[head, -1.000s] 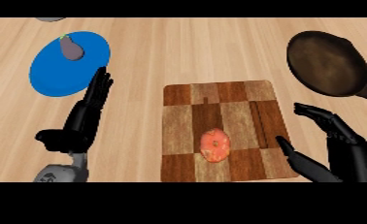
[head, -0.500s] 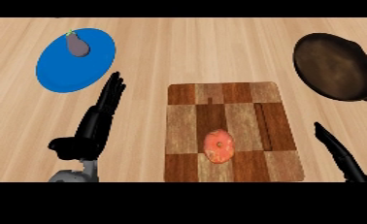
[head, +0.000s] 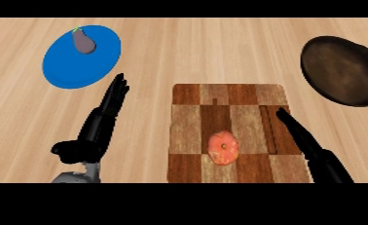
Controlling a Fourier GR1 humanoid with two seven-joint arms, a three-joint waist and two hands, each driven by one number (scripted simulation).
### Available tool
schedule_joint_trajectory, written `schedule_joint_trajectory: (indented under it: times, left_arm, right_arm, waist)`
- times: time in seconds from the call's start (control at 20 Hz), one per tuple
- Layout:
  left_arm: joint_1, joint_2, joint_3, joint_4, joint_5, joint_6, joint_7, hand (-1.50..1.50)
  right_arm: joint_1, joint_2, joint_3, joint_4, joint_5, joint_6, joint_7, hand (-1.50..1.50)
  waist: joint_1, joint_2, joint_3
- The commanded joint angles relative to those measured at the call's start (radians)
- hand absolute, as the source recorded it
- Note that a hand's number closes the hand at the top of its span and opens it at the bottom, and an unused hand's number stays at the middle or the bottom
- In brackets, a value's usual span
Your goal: Pick the squash from the cutting board and place it in the pan
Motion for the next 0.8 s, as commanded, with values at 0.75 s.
schedule_joint_trajectory:
  times: [0.75]
  left_arm:
    - [-0.017,-0.039,0.028,-0.009,-0.021,-0.014,0.039,0.00]
  right_arm:
    - [-0.271,0.254,0.239,0.387,0.276,0.224,0.302,-1.50]
  waist:
    - [-0.021,-0.004,0.003]
